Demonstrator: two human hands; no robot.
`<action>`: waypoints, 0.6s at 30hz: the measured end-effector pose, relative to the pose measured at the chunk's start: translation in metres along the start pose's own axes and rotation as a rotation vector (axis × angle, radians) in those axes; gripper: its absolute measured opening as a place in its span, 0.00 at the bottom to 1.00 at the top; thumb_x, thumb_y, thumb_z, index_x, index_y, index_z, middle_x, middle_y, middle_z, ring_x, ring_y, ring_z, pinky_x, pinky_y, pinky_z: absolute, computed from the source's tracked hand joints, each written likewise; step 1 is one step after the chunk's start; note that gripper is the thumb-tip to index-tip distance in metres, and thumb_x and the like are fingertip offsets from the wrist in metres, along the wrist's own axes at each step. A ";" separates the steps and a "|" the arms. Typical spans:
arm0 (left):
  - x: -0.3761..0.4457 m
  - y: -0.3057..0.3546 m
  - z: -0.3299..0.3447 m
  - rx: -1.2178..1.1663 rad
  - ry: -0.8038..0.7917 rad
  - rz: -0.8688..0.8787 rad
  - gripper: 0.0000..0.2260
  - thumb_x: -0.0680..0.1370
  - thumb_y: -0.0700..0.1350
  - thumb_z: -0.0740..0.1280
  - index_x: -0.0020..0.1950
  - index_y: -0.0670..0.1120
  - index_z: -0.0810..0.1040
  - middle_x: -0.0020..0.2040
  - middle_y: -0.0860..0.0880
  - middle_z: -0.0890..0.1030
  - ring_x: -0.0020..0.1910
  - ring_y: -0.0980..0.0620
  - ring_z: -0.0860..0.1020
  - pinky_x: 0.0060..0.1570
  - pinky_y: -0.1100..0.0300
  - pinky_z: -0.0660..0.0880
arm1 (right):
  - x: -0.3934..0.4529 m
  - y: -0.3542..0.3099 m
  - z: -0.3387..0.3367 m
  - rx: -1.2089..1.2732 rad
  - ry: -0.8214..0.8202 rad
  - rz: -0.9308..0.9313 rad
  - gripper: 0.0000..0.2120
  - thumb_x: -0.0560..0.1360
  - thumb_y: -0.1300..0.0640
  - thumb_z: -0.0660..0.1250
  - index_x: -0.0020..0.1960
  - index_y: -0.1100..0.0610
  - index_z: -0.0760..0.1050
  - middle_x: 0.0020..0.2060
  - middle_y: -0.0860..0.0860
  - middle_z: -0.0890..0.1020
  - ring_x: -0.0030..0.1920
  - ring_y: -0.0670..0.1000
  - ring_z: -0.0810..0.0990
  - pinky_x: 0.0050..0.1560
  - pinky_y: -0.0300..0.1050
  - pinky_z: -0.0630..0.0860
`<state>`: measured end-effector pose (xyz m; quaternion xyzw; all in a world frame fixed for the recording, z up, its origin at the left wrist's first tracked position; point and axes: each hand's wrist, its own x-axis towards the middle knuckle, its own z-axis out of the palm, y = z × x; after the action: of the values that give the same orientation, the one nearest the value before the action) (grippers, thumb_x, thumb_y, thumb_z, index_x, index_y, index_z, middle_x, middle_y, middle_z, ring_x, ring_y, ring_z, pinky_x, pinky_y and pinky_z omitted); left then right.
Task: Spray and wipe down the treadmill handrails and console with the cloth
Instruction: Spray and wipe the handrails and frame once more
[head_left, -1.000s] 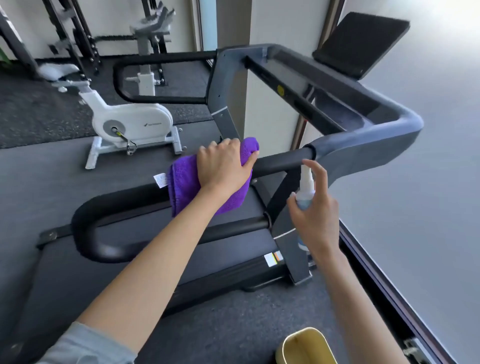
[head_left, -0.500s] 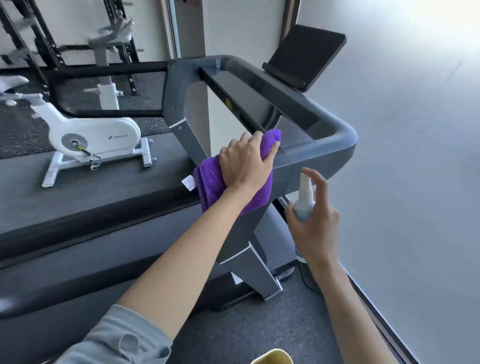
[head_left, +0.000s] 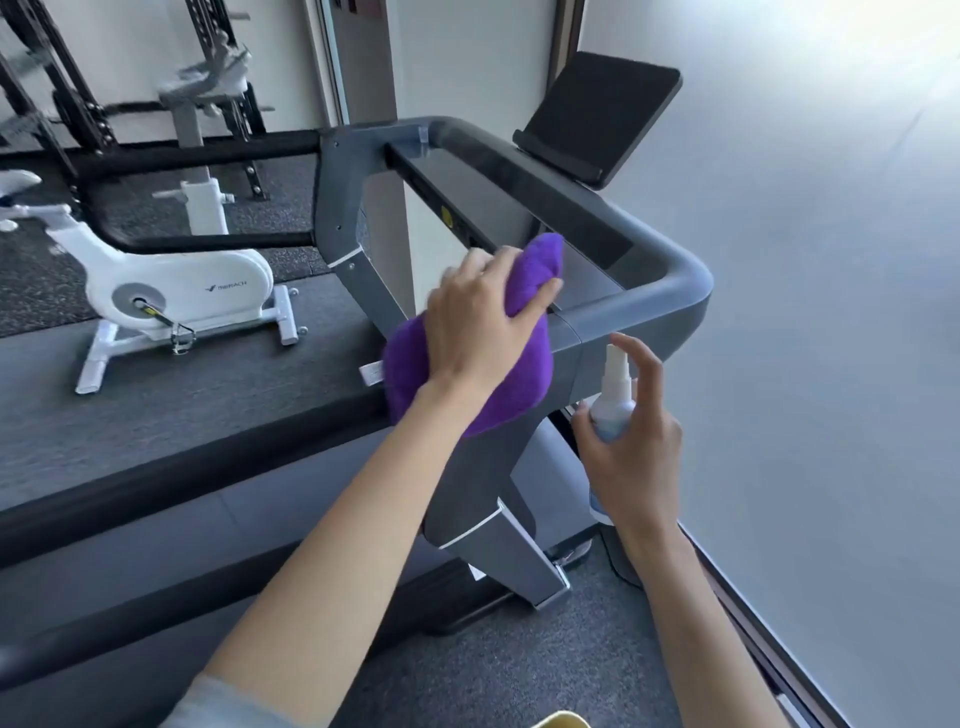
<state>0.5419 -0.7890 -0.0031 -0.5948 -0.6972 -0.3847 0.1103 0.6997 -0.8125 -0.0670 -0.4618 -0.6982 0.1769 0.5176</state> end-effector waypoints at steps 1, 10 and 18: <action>0.006 0.008 0.011 0.050 -0.114 0.025 0.23 0.76 0.65 0.61 0.56 0.47 0.76 0.50 0.46 0.77 0.48 0.42 0.77 0.44 0.54 0.70 | 0.001 -0.001 -0.001 0.005 0.010 0.002 0.29 0.71 0.64 0.67 0.65 0.42 0.64 0.35 0.48 0.74 0.31 0.48 0.72 0.29 0.34 0.67; -0.068 -0.026 0.011 0.292 0.059 0.088 0.24 0.65 0.63 0.74 0.54 0.50 0.78 0.47 0.48 0.77 0.42 0.44 0.75 0.40 0.52 0.71 | -0.012 0.000 -0.003 0.017 0.053 0.002 0.28 0.70 0.64 0.68 0.65 0.43 0.65 0.33 0.44 0.73 0.33 0.48 0.72 0.29 0.31 0.66; -0.021 0.035 0.036 0.191 0.007 -0.012 0.24 0.70 0.68 0.65 0.56 0.52 0.77 0.50 0.50 0.77 0.47 0.46 0.75 0.46 0.53 0.64 | -0.014 0.005 -0.020 0.056 0.168 0.036 0.30 0.70 0.62 0.68 0.65 0.39 0.64 0.37 0.36 0.74 0.31 0.45 0.73 0.29 0.29 0.67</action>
<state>0.5906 -0.7809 -0.0262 -0.5760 -0.7338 -0.3194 0.1666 0.7198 -0.8262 -0.0706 -0.4727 -0.6388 0.1665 0.5837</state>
